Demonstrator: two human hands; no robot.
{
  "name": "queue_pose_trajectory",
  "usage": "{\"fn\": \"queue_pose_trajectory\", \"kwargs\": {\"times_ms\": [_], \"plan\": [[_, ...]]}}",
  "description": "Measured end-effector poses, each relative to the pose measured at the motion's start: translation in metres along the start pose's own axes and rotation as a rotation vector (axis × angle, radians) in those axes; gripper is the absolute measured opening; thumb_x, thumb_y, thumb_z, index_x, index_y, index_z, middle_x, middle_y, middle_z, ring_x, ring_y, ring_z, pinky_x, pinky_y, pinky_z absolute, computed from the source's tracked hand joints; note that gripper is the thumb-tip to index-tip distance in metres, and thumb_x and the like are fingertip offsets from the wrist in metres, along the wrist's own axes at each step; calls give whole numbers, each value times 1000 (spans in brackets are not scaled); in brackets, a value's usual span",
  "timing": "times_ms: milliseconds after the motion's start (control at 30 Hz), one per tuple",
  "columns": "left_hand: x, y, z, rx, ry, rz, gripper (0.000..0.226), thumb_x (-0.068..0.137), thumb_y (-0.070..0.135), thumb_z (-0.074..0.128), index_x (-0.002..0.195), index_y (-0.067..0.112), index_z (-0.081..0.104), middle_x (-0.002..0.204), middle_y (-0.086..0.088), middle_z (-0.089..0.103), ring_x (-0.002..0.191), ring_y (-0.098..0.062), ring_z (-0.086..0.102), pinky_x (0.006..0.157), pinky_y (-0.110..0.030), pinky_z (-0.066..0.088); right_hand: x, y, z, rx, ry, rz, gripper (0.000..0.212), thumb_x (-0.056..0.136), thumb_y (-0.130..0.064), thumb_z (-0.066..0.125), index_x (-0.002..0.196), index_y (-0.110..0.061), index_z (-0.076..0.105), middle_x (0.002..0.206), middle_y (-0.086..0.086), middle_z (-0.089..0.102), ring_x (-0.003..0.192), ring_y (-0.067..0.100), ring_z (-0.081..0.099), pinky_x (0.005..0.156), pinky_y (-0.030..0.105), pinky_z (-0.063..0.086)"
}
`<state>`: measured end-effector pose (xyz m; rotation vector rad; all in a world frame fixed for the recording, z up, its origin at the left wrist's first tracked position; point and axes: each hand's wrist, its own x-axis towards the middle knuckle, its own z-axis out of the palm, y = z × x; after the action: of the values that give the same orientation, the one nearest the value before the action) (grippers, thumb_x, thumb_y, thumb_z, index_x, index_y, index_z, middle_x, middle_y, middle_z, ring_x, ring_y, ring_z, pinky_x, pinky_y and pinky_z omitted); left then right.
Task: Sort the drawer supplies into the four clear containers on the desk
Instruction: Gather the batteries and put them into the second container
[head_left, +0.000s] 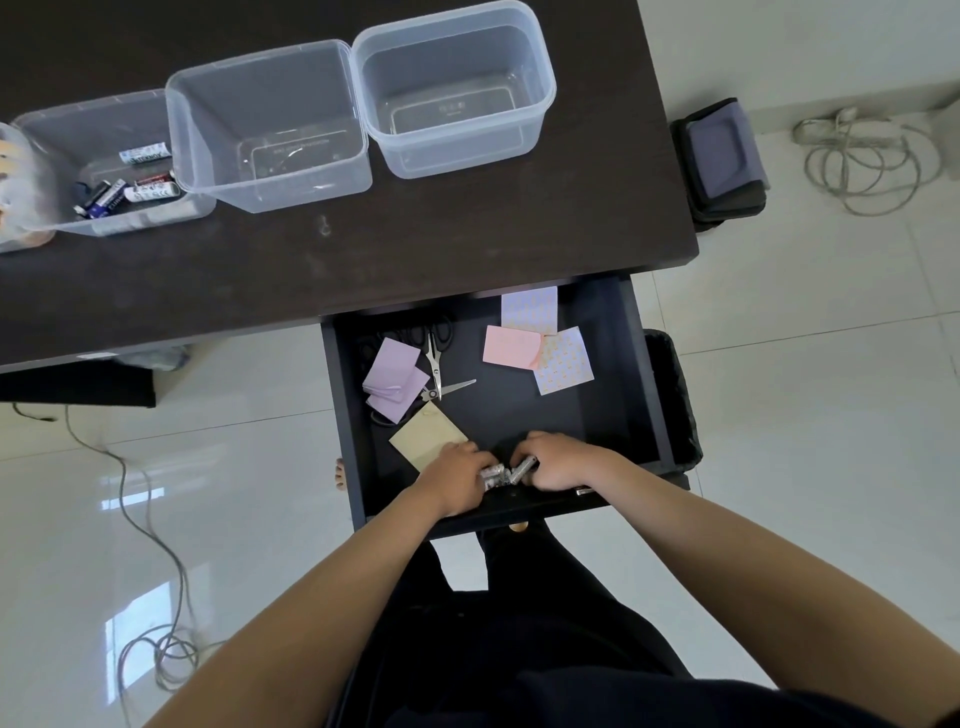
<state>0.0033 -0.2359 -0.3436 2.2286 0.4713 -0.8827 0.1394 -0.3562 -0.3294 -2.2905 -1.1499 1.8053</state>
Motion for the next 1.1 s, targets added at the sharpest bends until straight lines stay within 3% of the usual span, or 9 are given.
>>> {"fn": "queue_pose_trajectory", "kwargs": {"times_ms": [167,300,500,733,900,1100], "plan": [[-4,0,-3,-76,-41,-2,32,91,16,49,121,17,62,114,-12,60,110,-29,53,93,-33,42,2,-3,4,-65,-58,-2,26,89,-31,51,113,-28,61,116,0,62,111,22,47,91,33,42],[-6,0,-5,-99,-71,-33,27,92,26,52,115,17,64,111,-12,60,106,-28,55,90,-33,43,2,-4,3,-36,-75,1,21,89,-36,51,104,-27,63,107,-1,66,100,21,58,84,35,48],[-9,-1,-3,-149,-117,-103,28,96,27,48,114,11,63,116,-15,54,108,-30,52,92,-32,40,6,-11,4,-33,-120,23,29,91,-35,52,106,-13,62,105,10,65,98,27,60,83,40,48],[-7,2,-12,19,-223,-156,30,95,28,43,114,12,59,119,-15,57,114,-33,50,95,-41,44,10,-18,3,-117,-169,41,21,88,-21,50,96,-6,60,94,14,62,76,24,53,61,32,37],[-13,1,-18,-58,-267,-139,27,97,30,45,107,9,57,112,-13,60,104,-30,55,77,-31,38,10,-20,1,-164,-178,7,20,90,-21,49,100,-9,61,100,12,63,82,25,56,66,33,40],[-24,-4,-19,-179,-249,-111,19,97,27,48,110,15,56,113,-10,60,104,-26,55,84,-32,40,5,-23,-2,-191,-205,-22,23,92,-19,47,113,-13,55,105,11,60,86,23,52,69,31,37]]}}
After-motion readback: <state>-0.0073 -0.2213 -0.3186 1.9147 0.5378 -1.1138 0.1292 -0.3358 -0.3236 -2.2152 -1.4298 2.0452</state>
